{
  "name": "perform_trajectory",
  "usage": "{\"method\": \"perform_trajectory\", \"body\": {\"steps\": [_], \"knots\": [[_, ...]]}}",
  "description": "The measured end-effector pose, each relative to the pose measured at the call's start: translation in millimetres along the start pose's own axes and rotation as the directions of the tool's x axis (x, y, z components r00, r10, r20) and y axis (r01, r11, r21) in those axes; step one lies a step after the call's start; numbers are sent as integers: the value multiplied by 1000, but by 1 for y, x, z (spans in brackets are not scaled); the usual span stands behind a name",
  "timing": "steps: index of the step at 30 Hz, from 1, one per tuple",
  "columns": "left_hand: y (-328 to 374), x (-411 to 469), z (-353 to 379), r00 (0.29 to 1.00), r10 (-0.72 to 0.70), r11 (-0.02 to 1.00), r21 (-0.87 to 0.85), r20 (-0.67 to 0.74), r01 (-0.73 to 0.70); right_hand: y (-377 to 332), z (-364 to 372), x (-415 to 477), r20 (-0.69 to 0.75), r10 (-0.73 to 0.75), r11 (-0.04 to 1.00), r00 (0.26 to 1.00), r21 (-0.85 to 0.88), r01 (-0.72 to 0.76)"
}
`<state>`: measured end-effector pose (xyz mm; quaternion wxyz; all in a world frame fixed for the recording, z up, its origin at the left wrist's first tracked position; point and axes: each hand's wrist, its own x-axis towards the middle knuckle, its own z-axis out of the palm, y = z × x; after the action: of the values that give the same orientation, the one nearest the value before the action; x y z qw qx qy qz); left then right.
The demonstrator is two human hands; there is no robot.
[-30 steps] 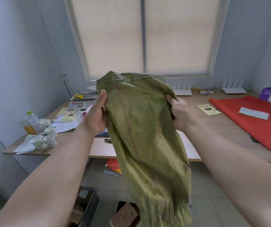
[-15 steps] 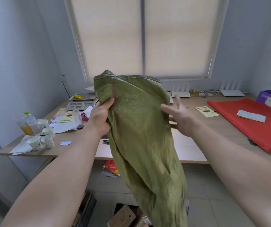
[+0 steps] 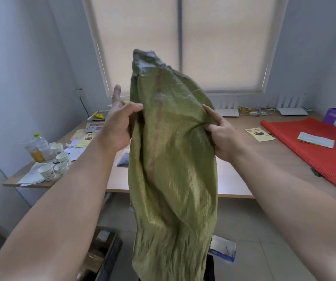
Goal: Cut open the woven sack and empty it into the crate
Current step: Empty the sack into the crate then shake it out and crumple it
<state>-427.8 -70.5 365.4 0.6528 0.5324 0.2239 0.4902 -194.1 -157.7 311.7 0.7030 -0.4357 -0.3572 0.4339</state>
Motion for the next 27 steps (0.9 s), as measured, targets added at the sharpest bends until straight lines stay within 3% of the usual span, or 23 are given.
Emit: {"method": "perform_trajectory", "body": {"steps": [3,8,14,17,21,24,27], "knots": [[-4,-8,0,1000,13,988,154,-14,-11,2,2,4,-91,13,999,996,-47,-17],[-17,-8,-6,971,168,933,346,-171,-100,6,4,3,-66,88,978,994,-185,-99],[-26,-2,-29,945,36,926,366,-326,91,0,-14,-2,63,232,881,971,-437,-182],[-24,-4,-33,961,-76,904,389,-265,178,1,-23,1,93,304,778,948,-598,-191],[-16,-6,-36,975,-217,860,465,-44,213,3,-27,3,45,243,548,969,-831,-99],[-11,-7,-43,929,-357,799,547,100,248,2,-33,4,2,187,584,982,-804,-109],[-12,-6,-48,930,-365,619,754,29,220,-2,-37,5,-30,183,674,983,-724,-148]]}}
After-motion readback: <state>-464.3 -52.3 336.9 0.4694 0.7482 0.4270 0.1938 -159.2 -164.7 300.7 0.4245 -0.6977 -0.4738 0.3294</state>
